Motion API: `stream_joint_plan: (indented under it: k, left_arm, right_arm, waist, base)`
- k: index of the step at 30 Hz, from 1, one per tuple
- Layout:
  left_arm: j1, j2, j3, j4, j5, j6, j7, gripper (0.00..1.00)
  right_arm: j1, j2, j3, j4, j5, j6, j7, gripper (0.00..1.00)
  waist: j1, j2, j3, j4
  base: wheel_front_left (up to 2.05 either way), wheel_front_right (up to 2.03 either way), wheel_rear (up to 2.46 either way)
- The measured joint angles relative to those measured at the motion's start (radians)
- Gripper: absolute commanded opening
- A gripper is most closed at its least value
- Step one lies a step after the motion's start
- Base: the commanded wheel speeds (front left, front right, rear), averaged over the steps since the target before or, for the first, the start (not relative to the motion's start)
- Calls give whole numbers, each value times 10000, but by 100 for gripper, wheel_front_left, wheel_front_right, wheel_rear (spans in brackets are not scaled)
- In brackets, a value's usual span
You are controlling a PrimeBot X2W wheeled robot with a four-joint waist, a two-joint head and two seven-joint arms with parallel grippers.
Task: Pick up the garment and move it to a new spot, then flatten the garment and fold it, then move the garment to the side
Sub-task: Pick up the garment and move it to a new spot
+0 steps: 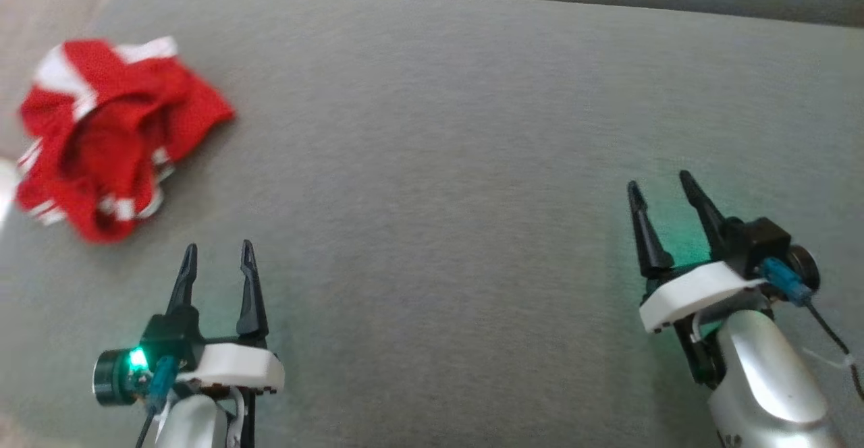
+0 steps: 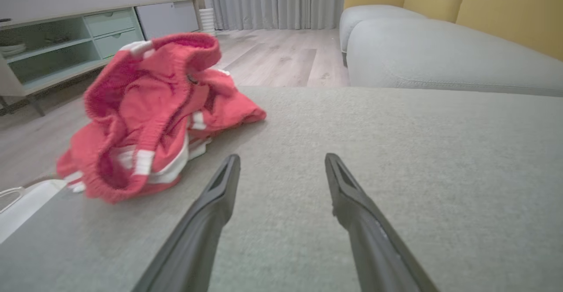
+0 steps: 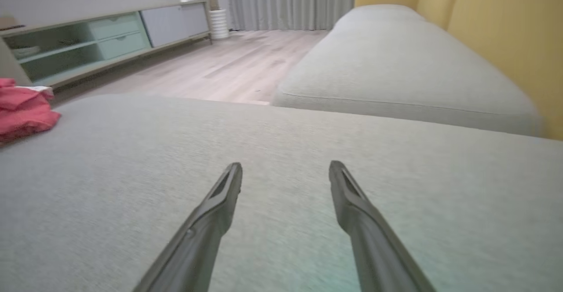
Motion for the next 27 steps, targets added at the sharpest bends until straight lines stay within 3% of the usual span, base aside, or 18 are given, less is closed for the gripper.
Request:
stream_joint_plan:
  k: [7, 13, 20, 27]
  left_arm:
    - [280, -33, 61, -121, -591, 255, -2, 100]
    - [504, -48, 370, -130, -815, 305, -2, 100]
    - [-146, -31, 1453, -105, -899, 27, -2, 100]
    - [-2991, 1072, 1751, 752, -796, -909, -2, 100]
  right_arm:
    - [-270, -42, 1150, 167, 107, 0, 0, 100]
    - [-651, -58, 1822, 326, 268, 0, -2, 100]
    - [-1149, -410, 2297, 217, 412, 0, -2, 100]
    - [-1893, -980, 2497, -646, 439, 0, -2, 100]
  waist:
    - [0, 0, 325, 1673]
    - [0, 0, 573, 2487]
    - [-1, 0, 1266, 2400]
    - [2, 0, 2208, 1911]
  base:
    - [0, 0, 0]
    - [0, 0, 0]
    - [0, 0, 0]
    - [0, 0, 0]
